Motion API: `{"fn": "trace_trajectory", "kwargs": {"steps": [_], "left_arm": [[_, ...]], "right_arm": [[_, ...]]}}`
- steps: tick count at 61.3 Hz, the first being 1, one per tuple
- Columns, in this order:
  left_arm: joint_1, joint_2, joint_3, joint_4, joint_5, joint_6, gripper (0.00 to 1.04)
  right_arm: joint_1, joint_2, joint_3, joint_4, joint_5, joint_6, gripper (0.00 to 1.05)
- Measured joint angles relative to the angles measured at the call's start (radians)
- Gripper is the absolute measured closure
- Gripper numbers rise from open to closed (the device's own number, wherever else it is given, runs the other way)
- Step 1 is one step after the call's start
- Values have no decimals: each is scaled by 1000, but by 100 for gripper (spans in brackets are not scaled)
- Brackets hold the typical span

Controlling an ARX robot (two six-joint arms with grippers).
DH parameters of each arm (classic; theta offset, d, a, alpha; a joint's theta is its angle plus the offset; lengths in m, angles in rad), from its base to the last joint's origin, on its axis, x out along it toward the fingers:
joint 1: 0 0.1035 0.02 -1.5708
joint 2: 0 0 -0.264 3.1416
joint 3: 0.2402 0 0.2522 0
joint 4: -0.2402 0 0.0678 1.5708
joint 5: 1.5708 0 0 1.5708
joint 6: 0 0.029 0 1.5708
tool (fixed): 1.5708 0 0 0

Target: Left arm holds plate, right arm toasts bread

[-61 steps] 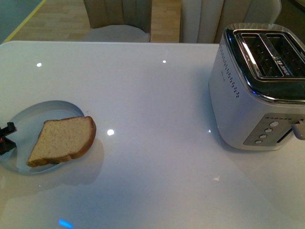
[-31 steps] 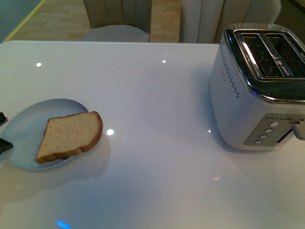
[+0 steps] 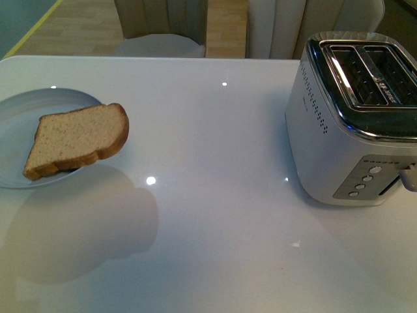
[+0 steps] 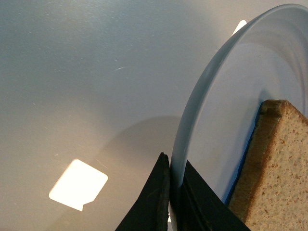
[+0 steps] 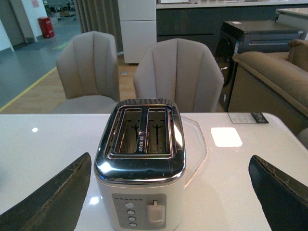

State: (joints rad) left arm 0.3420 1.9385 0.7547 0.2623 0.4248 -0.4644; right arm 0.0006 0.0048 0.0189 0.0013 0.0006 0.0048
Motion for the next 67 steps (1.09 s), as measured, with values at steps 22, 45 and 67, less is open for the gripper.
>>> {"fn": "trace_trajectory", "kwargs": {"steps": [22,45,67], "left_arm": [[-157,-391,-99,-191,-21,-87,102],[-457,-600,-104,-329,-169,-241,102],[-831,-572,-29,-346,-351,-478,102]], "right_arm": [[0,0,0,0,0,0,9],[0,0,0,0,0,0,9],[0,0,0,0,0,0,9]]}}
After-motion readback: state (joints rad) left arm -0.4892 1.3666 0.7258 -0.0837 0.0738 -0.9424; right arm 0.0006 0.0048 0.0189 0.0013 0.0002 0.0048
